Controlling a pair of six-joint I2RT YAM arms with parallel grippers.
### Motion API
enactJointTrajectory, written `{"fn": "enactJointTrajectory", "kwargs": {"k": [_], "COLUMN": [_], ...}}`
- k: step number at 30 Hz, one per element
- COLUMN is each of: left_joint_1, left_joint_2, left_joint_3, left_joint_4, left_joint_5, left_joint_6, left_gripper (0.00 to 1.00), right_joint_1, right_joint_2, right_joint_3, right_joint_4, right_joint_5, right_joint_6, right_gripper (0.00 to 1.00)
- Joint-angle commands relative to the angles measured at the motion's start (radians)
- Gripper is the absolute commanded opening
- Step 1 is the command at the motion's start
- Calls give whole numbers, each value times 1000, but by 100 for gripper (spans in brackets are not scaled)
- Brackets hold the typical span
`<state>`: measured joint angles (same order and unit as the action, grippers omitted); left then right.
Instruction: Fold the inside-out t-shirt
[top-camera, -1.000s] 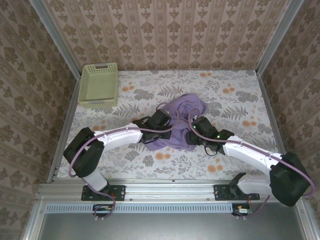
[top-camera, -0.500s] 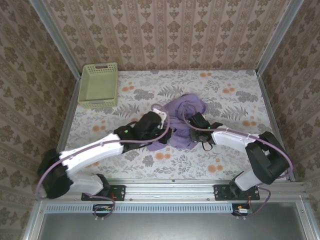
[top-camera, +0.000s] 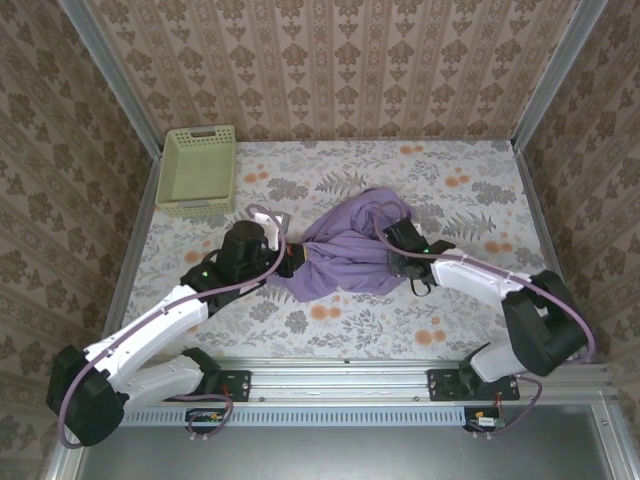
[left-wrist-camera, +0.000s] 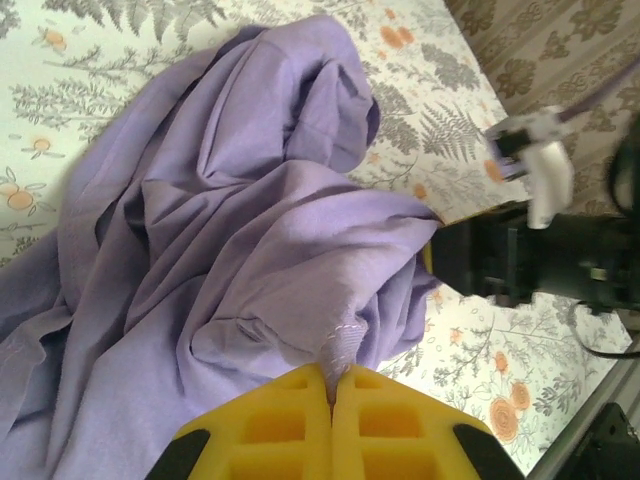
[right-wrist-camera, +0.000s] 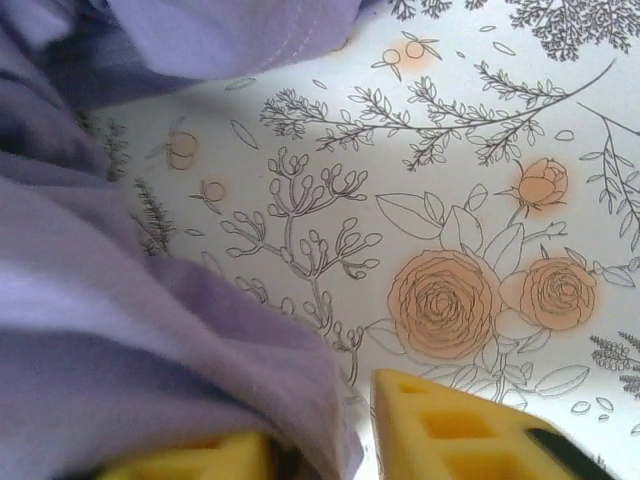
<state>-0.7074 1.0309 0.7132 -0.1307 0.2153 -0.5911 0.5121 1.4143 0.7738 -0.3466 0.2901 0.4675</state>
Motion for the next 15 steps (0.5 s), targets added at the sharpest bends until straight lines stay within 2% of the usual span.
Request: {"fn": "enactJointTrajectory", "kwargs": {"k": [1,4,7,10,15], "left_joint_1": [14,12,12,13,11], "left_joint_2": [28,52,60,60,86], "left_joint_3": [-3,-12,-33,-56,-94], "left_joint_4": [27,47,57,51,41], "left_joint_5": [59,79,67,37,24], "left_joint_6": [20,22,17,10,-19], "left_gripper": [0,0,0,0,0], "right_joint_1": [44,111,151,201,311], "right_joint_2": [-150,-265,-303,-229,-45], "right_joint_3": [-24,-24,-20,11,70], "right_joint_4": [-3,11,81,135,202], "right_joint_5": [-52,-72,-200,-268,-215], "right_joint_6": [-52,-75,-48,31,125], "right_gripper": [51,56,51,44,43]}}
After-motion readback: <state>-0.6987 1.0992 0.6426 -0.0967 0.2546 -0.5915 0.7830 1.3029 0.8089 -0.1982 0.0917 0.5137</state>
